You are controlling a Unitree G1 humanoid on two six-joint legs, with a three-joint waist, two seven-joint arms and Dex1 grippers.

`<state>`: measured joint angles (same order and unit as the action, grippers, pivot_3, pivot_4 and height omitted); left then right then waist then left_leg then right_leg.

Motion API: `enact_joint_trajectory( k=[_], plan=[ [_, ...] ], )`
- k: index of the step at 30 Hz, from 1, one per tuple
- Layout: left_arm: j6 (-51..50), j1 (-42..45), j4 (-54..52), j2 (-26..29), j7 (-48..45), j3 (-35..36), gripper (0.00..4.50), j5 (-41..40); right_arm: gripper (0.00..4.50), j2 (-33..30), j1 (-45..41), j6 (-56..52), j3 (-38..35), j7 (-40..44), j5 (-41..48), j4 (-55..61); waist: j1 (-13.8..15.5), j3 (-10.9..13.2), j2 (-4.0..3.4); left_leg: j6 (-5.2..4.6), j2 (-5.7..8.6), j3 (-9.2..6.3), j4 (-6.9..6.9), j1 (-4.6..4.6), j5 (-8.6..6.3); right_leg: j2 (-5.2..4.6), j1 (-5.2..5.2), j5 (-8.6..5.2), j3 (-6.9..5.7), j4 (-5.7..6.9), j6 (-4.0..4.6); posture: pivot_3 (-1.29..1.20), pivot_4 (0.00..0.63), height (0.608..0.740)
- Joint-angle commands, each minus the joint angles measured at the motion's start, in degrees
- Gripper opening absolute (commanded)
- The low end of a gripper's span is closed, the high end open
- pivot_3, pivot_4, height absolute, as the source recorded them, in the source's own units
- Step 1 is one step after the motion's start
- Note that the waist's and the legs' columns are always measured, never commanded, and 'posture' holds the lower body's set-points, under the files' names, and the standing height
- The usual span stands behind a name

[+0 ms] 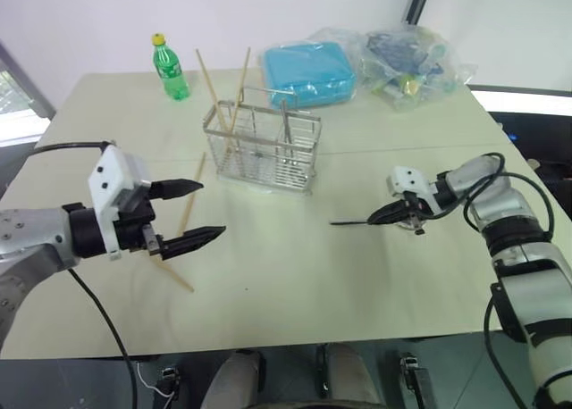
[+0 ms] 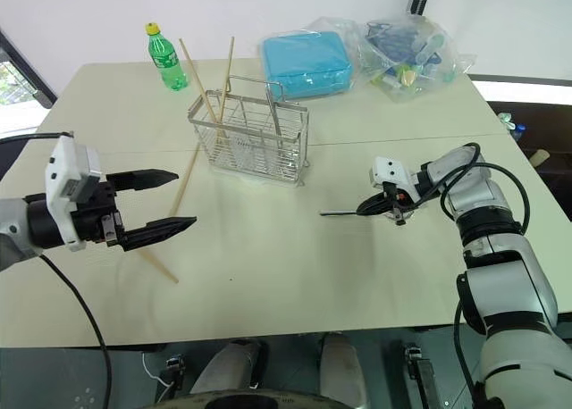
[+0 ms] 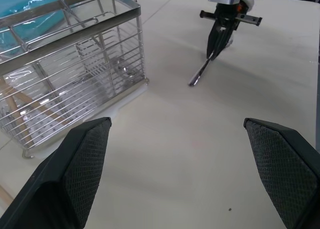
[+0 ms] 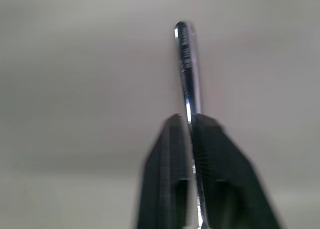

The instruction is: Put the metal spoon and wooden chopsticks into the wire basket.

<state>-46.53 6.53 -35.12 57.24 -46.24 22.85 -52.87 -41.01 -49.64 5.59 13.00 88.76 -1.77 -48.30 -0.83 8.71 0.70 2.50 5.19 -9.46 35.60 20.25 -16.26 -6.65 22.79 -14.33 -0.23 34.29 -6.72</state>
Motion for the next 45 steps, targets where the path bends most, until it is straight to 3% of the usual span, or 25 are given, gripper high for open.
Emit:
enact_joint_trajectory(
  k=[1, 17, 20, 23, 32, 36, 39, 41, 45],
  plan=[
    [1.05, 1.42, 0.22, 0.8, -0.65, -0.22, 4.5, 0.79, 2.31, 0.16, -2.13, 1.0, -1.53, -3.4, -0.11, 0.66, -0.02, 0.0, 0.0, 0.0, 0.0, 0.0, 0.0, 0.0, 0.0, 0.0, 0.0, 0.0, 0.0, 0.0, 0.0, 0.0, 0.15, 0.725],
    [0.97, 4.25, -0.15, 0.23, -0.28, -1.84, 4.5, 1.01, 2.31, -0.2, -0.23, 4.11, 2.59, -3.46, -4.94, -1.05, -0.04, -0.01, 0.01, 0.1, 0.0, 0.01, 0.01, 0.01, 0.06, 0.0, 0.01, 0.06, 0.01, 0.02, -0.1, 0.0, 0.15, 0.725],
    [0.63, 4.35, -0.87, 0.29, -0.4, -2.22, 4.5, 0.27, 1.5, -0.22, 0.62, 4.65, 2.97, -3.47, -5.49, -1.03, -0.04, -0.03, 0.05, 0.1, 0.0, 0.0, 0.01, 0.0, 0.06, 0.01, 0.0, 0.06, 0.01, 0.03, -0.11, 0.0, 0.15, 0.725],
    [0.68, 4.74, -0.97, 0.43, -0.51, -2.57, 4.5, 0.12, 0.04, -0.19, 0.96, 4.37, 2.73, -2.62, -5.0, -0.75, -0.04, -0.04, 0.06, 0.1, 0.0, 0.01, 0.05, -0.02, 0.06, 0.01, -0.03, 0.07, 0.01, 0.03, -0.11, 0.0, 0.15, 0.725],
    [1.37, 7.04, 1.35, 0.36, -1.08, -3.92, 4.5, 1.33, 0.04, -0.69, 3.65, 5.87, -0.12, -1.83, -1.47, 2.85, 0.03, -0.07, 0.1, 0.11, 0.0, 0.0, 0.08, -0.03, 0.07, 0.04, -0.04, 0.08, 0.02, 0.06, -0.1, 0.0, 0.15, 0.725],
    [1.88, 7.76, 2.64, 0.38, -1.52, -3.73, 4.5, 2.07, 0.04, -1.77, 7.43, -2.87, -3.95, 2.4, 6.78, 15.93, 0.06, -0.06, 0.07, 0.11, -0.01, -0.03, 0.08, 0.0, 0.07, 0.04, -0.02, 0.08, 0.02, 0.06, -0.1, 0.0, 0.15, 0.725],
    [2.08, 8.84, 3.77, 0.01, -1.21, -3.46, 4.5, 2.27, 0.04, -2.03, 10.36, -16.81, -8.05, 1.59, 16.22, 31.49, -0.06, -0.03, 0.02, 0.11, -0.01, -0.04, 0.1, 0.02, 0.07, 0.03, 0.01, 0.1, 0.03, 0.07, -0.12, 0.0, 0.15, 0.725],
    [2.42, 9.48, 4.62, -0.19, -1.2, -3.53, 4.5, 2.69, 0.04, -0.74, 10.44, -26.3, -11.03, -1.98, 22.53, 39.73, -0.06, -0.03, 0.01, 0.1, -0.03, -0.04, 0.09, 0.0, 0.06, 0.04, 0.02, 0.1, 0.03, 0.08, -0.11, 0.0, 0.15, 0.725],
    [2.63, 10.84, 5.63, -0.77, -1.12, -4.11, 4.5, 3.15, 0.04, 7.29, 4.59, -40.14, -17.24, -17.14, 32.17, 48.38, -0.08, -0.05, 0.04, -0.15, -0.05, -0.09, 0.09, 0.0, -0.08, 0.07, 0.03, 0.13, 0.04, 0.08, -0.07, 0.0, 0.15, 0.725]
  ],
)
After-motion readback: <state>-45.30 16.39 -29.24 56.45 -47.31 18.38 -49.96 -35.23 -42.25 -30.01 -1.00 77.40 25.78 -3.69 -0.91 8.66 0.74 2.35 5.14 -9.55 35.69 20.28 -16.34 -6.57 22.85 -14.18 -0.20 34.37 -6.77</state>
